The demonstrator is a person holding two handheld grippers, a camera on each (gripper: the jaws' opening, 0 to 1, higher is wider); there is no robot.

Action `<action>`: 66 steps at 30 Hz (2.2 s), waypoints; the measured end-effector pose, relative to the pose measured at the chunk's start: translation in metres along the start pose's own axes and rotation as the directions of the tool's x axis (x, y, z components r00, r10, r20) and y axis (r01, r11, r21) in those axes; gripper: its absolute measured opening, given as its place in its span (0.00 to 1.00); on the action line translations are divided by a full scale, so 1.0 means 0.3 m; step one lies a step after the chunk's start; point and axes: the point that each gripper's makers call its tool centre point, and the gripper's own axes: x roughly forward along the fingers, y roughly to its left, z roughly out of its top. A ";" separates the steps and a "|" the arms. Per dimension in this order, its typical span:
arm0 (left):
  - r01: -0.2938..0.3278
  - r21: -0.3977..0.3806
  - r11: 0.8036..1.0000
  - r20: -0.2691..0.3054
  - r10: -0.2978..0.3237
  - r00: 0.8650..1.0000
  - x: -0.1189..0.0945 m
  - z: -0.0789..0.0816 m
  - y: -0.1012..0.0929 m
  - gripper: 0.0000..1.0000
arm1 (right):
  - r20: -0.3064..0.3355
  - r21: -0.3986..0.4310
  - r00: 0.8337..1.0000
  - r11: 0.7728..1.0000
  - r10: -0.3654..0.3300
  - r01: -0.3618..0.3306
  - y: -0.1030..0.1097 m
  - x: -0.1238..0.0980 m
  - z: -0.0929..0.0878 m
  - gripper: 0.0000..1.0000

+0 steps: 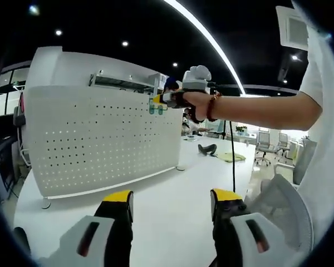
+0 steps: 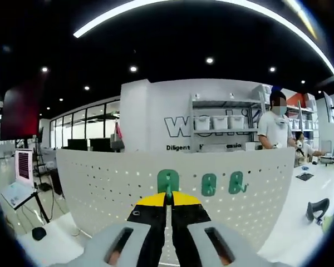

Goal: Insert the hook assembly into the mounting plate slot until the hook locks in place.

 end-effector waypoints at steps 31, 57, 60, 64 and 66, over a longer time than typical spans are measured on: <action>0.003 0.002 1.000 -0.018 -0.003 1.000 0.012 -0.020 0.026 0.75 | -0.031 -0.009 0.998 0.999 -0.054 0.053 -0.072 0.178 -0.047 0.01; 0.007 -0.012 1.000 -0.041 -0.007 0.999 0.025 -0.036 0.056 0.75 | -0.051 -0.063 0.996 0.995 -0.076 0.073 -0.060 0.208 -0.082 0.01; 0.013 -0.014 1.000 -0.043 -0.014 0.999 0.027 -0.037 0.053 0.74 | -0.059 -0.103 0.994 0.991 -0.088 0.082 -0.058 0.206 -0.085 0.01; 0.016 -0.016 1.000 -0.047 -0.017 0.999 0.029 -0.039 0.051 0.75 | -0.062 -0.117 0.993 0.989 -0.098 0.090 -0.058 0.207 -0.083 0.01; 0.014 -0.018 1.000 -0.045 -0.015 0.999 0.028 -0.038 0.053 0.75 | -0.065 -0.125 0.993 0.989 -0.094 0.085 -0.052 0.210 -0.087 0.01</action>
